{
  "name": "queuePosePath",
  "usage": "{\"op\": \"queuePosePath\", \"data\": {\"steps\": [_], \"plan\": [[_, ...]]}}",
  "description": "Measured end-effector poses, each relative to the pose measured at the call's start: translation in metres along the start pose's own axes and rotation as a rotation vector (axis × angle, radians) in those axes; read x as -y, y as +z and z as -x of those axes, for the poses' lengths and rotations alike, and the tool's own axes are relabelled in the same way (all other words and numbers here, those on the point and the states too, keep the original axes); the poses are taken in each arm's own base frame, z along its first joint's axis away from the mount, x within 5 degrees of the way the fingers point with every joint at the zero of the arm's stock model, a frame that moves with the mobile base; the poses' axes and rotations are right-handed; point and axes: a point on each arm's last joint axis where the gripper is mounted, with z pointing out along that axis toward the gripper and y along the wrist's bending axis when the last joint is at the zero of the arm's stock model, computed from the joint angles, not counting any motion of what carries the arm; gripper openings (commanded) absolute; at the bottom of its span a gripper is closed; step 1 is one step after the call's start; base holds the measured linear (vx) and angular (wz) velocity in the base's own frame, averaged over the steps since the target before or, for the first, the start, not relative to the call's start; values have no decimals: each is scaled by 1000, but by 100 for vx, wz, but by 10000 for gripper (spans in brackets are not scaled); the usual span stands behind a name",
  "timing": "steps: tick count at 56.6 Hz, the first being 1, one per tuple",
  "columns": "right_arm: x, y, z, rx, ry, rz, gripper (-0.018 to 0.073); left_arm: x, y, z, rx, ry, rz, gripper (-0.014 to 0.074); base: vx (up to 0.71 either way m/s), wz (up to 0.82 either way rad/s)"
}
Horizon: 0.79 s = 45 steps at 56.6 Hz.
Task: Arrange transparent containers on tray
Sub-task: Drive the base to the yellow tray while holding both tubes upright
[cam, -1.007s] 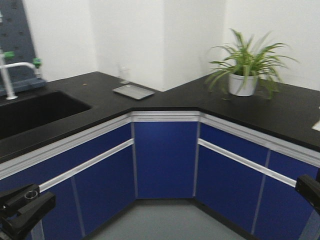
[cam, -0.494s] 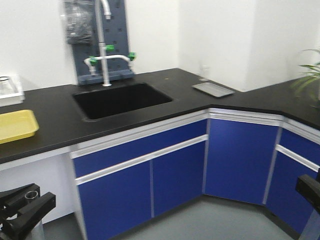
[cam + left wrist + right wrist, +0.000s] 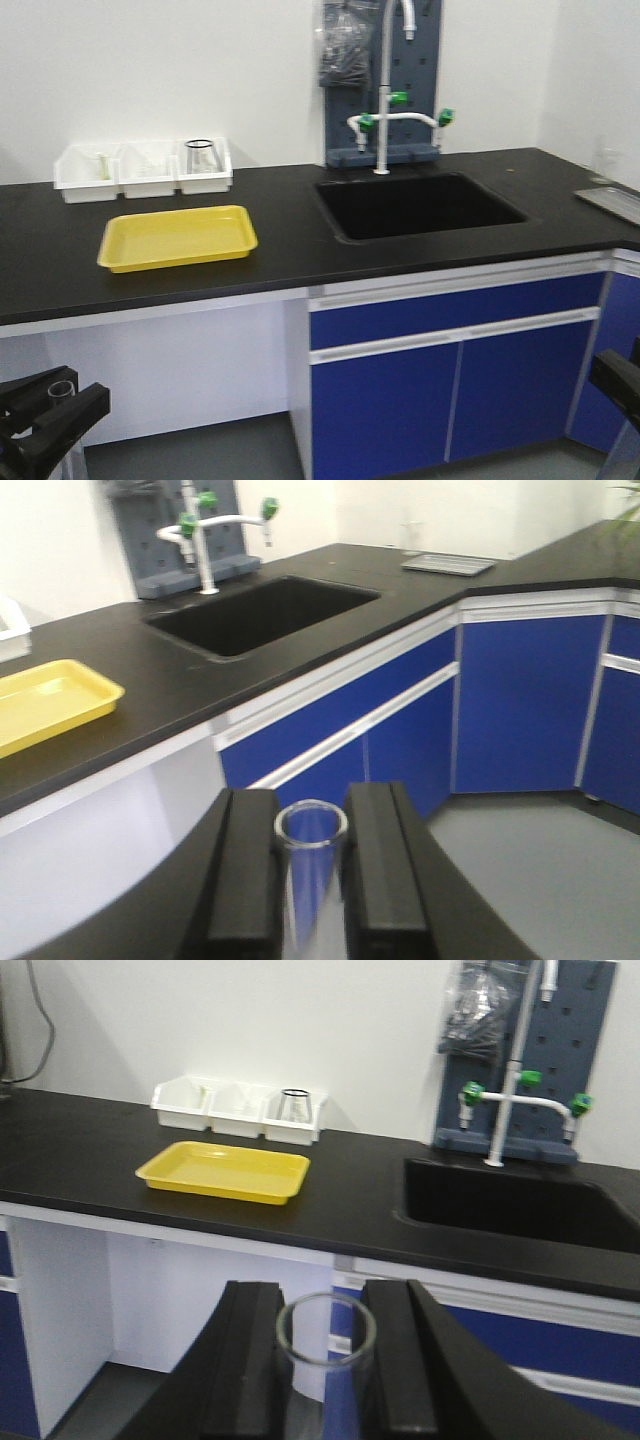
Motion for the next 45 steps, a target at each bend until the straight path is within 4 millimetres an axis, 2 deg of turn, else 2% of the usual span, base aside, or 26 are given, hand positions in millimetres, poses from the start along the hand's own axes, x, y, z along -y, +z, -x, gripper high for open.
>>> {"op": "queuePosePath", "data": {"steps": [24, 45], "plan": [[0, 0, 0, 0, 0, 0, -12, 0, 0, 0, 0, 0, 0, -6, 18, 37], [0, 0, 0, 0, 0, 0, -11, 0, 0, 0, 0, 0, 0, -6, 28, 19]]}}
